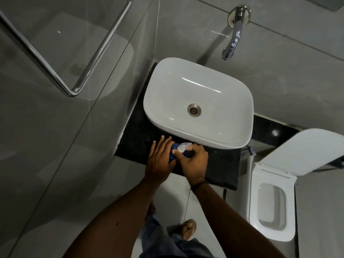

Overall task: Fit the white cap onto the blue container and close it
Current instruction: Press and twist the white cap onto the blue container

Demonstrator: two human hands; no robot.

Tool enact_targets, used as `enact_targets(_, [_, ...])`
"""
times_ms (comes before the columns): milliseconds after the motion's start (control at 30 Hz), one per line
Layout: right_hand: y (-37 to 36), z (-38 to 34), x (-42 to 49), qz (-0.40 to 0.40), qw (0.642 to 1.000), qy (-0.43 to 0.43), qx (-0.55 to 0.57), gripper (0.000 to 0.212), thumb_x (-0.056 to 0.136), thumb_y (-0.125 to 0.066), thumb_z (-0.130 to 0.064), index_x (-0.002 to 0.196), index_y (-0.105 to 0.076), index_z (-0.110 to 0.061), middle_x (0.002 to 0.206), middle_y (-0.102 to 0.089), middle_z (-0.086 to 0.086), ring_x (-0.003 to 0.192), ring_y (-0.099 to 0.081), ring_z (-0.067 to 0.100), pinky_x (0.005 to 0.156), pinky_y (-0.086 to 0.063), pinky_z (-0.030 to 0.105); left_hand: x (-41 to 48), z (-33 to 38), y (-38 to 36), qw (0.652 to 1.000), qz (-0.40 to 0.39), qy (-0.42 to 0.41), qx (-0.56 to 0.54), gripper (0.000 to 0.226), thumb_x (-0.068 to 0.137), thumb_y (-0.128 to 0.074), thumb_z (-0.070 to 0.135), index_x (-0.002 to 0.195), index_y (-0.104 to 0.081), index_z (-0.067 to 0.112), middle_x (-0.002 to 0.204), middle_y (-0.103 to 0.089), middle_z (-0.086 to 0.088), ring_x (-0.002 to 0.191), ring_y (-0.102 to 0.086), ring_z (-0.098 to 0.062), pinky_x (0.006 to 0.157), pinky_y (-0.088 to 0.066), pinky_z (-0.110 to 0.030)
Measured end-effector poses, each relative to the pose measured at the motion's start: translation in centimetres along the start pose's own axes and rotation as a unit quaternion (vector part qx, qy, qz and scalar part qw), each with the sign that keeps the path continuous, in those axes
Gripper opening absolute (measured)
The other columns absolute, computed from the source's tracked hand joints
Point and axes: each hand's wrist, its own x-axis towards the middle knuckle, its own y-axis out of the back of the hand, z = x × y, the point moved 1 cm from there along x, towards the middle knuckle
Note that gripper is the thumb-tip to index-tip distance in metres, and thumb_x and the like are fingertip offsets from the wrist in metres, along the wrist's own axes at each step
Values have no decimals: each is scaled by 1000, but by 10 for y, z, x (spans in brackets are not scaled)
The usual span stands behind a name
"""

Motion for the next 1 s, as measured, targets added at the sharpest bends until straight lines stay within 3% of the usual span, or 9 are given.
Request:
enact_targets(67, [-1,0,0,4,1000,0,3,45,69,-98,-27,77,-58,-43,103,-74,7,97,-74,27,84,-65,38,0,-1,-1,1000,-2,0,2,69,101,-29,54,147,-47,7,157,-47,-11,155,-24,-25,128,-15,-49])
enact_targets(133, [2,1,-1,-16,1000,-1,2,46,67,-100,-26,90,-63,-41,112,-73,3,102,-73,20,86,-62,27,-1,0,-2,1000,2,1,-2,68,101,-29,54,146,-48,7,157,-48,-10,155,-25,-24,128,-16,-49])
enact_targets(233, [14,3,-2,-61,998,23,6,77,67,-99,-23,135,-63,-23,135,-65,-1,124,-61,12,107,-51,25,-2,2,0,1000,8,6,-21,78,101,-19,64,145,-50,8,156,-48,-10,154,-28,-25,127,-18,-51])
enact_targets(300, [24,0,-2,-84,994,72,-22,81,74,-95,-23,146,-59,-23,143,-63,-6,132,-55,8,113,-41,14,-1,3,2,1000,11,8,-26,81,99,-23,67,145,-50,7,156,-49,-10,154,-29,-26,127,-18,-51])
enact_targets(367, [33,-5,0,-92,986,122,-62,68,82,-89,-24,144,-62,-27,138,-64,-12,130,-55,8,111,-39,8,-1,5,4,999,14,9,-31,80,95,-37,67,144,-52,6,155,-50,-11,153,-31,-27,127,-19,-52])
enact_targets(500, [41,-17,3,-64,964,180,-185,50,86,-82,-37,133,-72,-24,130,-76,1,121,-65,22,107,-55,39,-2,7,7,999,26,2,-29,77,90,-50,61,143,-53,5,153,-52,-11,151,-34,-29,125,-23,-55])
enact_targets(600, [40,-23,-1,-52,939,196,-277,51,93,-70,-50,139,-67,-28,118,-79,1,112,-68,24,94,-59,39,-1,7,7,999,12,9,-31,77,90,-47,61,144,-53,7,155,-50,-10,152,-31,-27,126,-21,-54])
enact_targets(800, [26,-27,-8,-47,960,142,-236,48,96,-67,-50,138,-68,-26,96,-83,-1,100,-76,21,87,-65,43,0,3,2,1000,3,16,-20,81,98,-21,70,145,-51,10,156,-49,-7,154,-28,-23,128,-17,-49])
enact_targets(1000, [22,-27,-8,-38,965,129,-223,45,91,-72,-50,129,-74,-25,89,-84,-2,88,-79,17,85,-66,41,0,2,1,1000,-7,17,-9,82,98,-20,71,146,-50,12,157,-48,-6,155,-25,-21,128,-15,-48])
